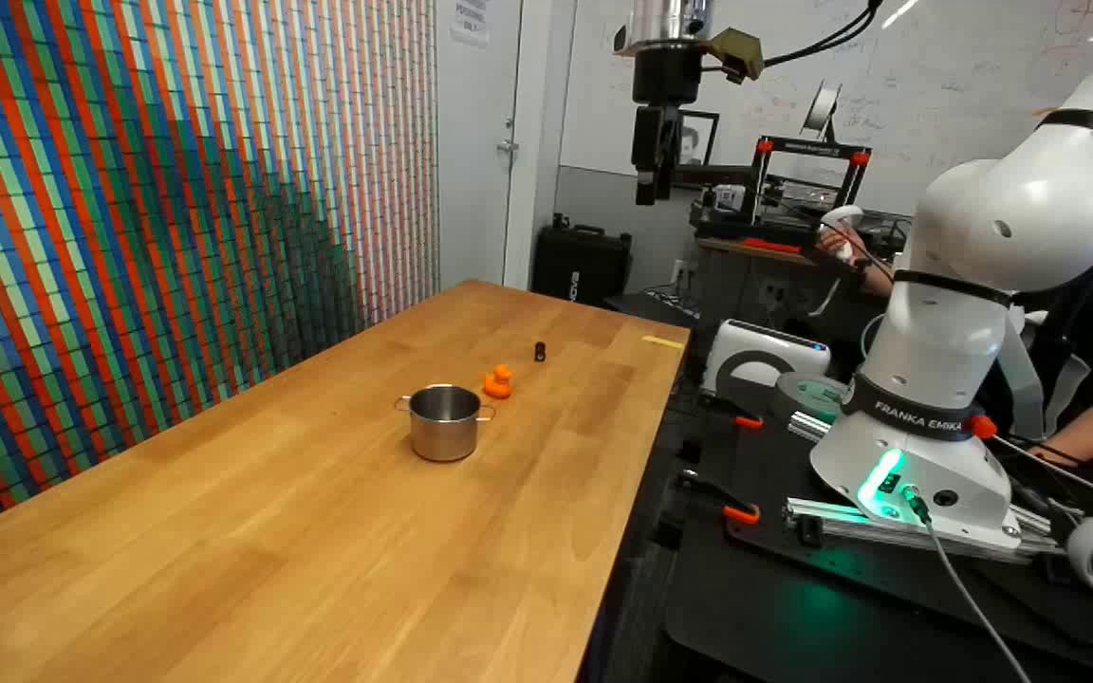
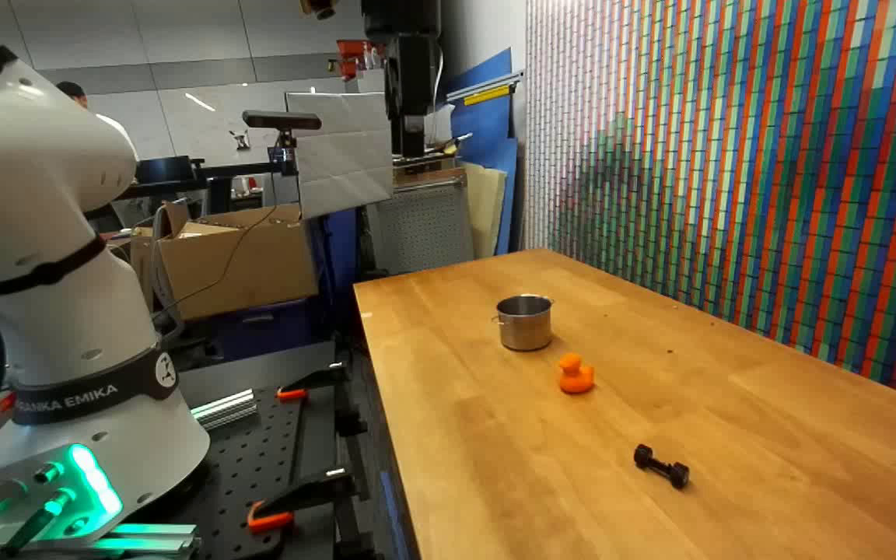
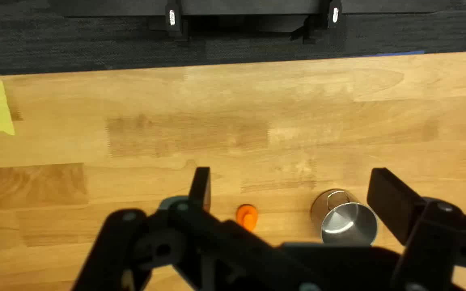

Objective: Put the rubber duck in the pot

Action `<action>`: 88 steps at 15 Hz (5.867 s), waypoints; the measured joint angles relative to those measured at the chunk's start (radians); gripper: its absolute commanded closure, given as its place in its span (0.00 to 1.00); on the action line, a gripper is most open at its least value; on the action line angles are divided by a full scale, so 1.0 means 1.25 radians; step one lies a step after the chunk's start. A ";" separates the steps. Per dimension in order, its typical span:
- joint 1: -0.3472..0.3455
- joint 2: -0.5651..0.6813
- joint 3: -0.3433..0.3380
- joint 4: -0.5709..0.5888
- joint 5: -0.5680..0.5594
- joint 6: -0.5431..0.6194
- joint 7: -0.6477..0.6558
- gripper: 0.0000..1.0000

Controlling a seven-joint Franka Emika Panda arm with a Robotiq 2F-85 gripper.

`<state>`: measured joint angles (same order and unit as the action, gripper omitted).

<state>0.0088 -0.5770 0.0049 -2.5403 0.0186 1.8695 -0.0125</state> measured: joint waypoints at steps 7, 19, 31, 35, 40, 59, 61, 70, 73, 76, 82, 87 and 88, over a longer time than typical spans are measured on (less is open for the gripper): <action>0.000 0.000 0.000 0.001 0.000 0.000 0.000 0.00; 0.000 0.000 0.000 0.001 0.000 0.000 0.000 0.00; 0.000 0.101 0.005 0.028 -0.012 0.192 -0.011 0.00; -0.020 0.275 0.003 0.099 -0.060 0.329 -0.004 0.00; -0.028 0.496 0.002 0.150 -0.111 0.452 0.044 0.00; 0.078 0.879 -0.036 0.266 -0.114 0.632 0.186 0.28; 0.078 0.893 -0.042 0.271 -0.114 0.642 0.188 0.42; 0.112 0.899 -0.058 0.272 -0.114 0.713 0.216 0.82; 0.113 0.877 -0.051 0.276 -0.106 0.710 0.214 0.82; 0.112 0.824 -0.024 0.277 -0.075 0.684 0.207 0.82; 0.104 0.752 0.041 0.290 0.024 0.594 0.179 0.82; 0.110 0.753 0.077 0.284 0.049 0.564 0.179 0.82; 0.113 0.753 0.087 0.280 0.056 0.562 0.180 0.82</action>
<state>0.1505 0.3643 0.1131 -2.1909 0.0887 2.5724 0.2121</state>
